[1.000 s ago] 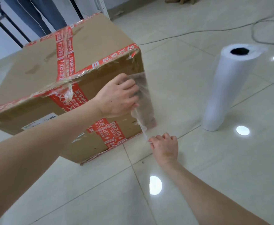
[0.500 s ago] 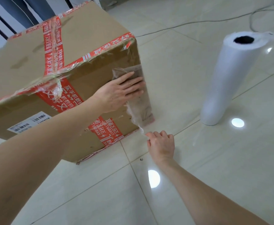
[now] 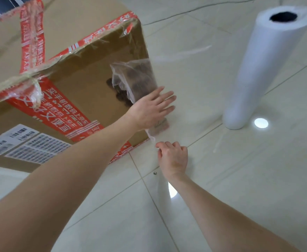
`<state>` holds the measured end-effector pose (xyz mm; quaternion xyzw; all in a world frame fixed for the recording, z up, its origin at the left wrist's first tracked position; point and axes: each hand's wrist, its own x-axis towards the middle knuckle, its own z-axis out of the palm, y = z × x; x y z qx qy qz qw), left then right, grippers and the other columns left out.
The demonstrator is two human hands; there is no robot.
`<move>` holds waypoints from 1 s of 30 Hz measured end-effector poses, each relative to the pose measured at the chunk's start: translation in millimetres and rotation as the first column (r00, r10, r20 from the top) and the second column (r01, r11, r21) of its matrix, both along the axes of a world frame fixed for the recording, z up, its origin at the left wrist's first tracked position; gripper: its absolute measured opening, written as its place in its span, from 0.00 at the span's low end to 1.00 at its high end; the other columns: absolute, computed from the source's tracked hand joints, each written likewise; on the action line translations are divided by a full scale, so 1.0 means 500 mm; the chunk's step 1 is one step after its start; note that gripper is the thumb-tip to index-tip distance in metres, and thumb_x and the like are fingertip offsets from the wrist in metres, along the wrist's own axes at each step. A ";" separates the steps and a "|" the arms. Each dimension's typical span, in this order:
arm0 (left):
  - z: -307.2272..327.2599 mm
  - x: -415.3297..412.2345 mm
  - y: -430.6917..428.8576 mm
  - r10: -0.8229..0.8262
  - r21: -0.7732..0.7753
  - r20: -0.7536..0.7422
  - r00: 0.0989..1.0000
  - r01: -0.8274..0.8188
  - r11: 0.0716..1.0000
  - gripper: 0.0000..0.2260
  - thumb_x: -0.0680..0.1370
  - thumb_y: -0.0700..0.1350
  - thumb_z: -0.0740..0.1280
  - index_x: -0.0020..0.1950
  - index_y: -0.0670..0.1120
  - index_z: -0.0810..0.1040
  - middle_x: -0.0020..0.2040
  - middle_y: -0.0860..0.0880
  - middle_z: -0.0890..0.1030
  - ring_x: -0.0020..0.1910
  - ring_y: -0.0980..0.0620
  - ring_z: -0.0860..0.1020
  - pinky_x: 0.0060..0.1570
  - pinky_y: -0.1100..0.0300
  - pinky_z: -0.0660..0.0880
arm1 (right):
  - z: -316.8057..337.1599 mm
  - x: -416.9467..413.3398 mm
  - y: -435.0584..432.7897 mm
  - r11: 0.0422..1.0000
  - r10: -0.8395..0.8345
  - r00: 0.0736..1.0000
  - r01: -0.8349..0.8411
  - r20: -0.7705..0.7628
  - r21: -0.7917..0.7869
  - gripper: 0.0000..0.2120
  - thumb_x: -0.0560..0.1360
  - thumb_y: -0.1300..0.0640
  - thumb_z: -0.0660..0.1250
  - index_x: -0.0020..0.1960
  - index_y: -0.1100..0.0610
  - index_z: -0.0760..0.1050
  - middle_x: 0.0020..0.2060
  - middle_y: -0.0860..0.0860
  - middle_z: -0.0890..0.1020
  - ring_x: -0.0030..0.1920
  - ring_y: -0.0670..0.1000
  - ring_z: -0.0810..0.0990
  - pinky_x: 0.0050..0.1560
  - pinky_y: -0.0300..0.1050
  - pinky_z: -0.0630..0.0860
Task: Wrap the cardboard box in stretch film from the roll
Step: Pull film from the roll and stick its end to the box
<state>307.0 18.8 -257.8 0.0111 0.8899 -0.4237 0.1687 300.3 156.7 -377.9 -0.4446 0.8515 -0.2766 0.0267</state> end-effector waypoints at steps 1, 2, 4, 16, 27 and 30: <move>-0.014 0.006 -0.008 0.018 -0.025 0.006 1.000 -0.018 1.000 0.25 0.82 0.48 0.49 0.78 0.46 0.48 0.78 0.42 0.46 0.77 0.41 0.44 0.69 0.43 0.32 | -0.002 0.000 -0.004 1.000 -0.004 1.000 0.004 0.003 -0.004 0.15 0.55 0.61 0.81 0.37 0.48 0.82 0.28 0.45 0.80 0.30 0.53 0.78 0.33 0.44 0.71; -0.026 0.012 -0.015 0.025 -0.054 0.010 1.000 -0.025 0.998 0.26 0.82 0.49 0.49 0.78 0.45 0.47 0.78 0.42 0.45 0.77 0.41 0.44 0.69 0.42 0.32 | -0.004 -0.002 -0.008 1.000 -0.007 1.000 0.007 0.000 -0.009 0.15 0.56 0.61 0.81 0.38 0.47 0.82 0.28 0.44 0.80 0.32 0.53 0.78 0.33 0.44 0.71; -0.044 0.018 -0.029 0.009 -0.135 0.026 1.000 -0.005 0.991 0.28 0.81 0.52 0.50 0.78 0.45 0.46 0.78 0.42 0.43 0.77 0.41 0.43 0.68 0.40 0.31 | -0.014 -0.009 -0.012 1.000 -0.006 1.000 0.006 -0.017 -0.020 0.16 0.57 0.60 0.80 0.41 0.47 0.83 0.32 0.44 0.82 0.36 0.54 0.79 0.36 0.45 0.72; -0.096 0.038 -0.060 -0.068 -0.347 0.146 0.987 0.116 0.931 0.36 0.79 0.58 0.50 0.75 0.39 0.36 0.76 0.37 0.37 0.75 0.36 0.38 0.63 0.31 0.27 | -0.044 -0.097 -0.004 0.975 0.062 0.998 -0.057 -0.015 0.217 0.20 0.73 0.55 0.66 0.65 0.49 0.71 0.65 0.51 0.69 0.63 0.56 0.67 0.60 0.49 0.64; -0.137 0.015 -0.028 -0.088 -0.029 0.139 0.986 0.093 0.995 0.28 0.81 0.52 0.47 0.78 0.43 0.42 0.78 0.43 0.42 0.77 0.43 0.40 0.68 0.44 0.29 | -0.023 -0.139 -0.013 0.984 0.043 0.998 -0.034 -0.052 0.175 0.22 0.73 0.55 0.66 0.66 0.52 0.70 0.67 0.54 0.68 0.66 0.57 0.66 0.63 0.50 0.63; -0.153 0.020 -0.052 -0.067 -0.145 0.164 0.984 0.091 0.985 0.32 0.81 0.55 0.50 0.78 0.44 0.40 0.77 0.41 0.39 0.76 0.39 0.39 0.67 0.41 0.30 | -0.036 -0.158 -0.003 0.982 0.016 0.999 -0.007 -0.047 0.190 0.22 0.74 0.53 0.66 0.67 0.51 0.68 0.67 0.53 0.67 0.66 0.55 0.65 0.64 0.49 0.62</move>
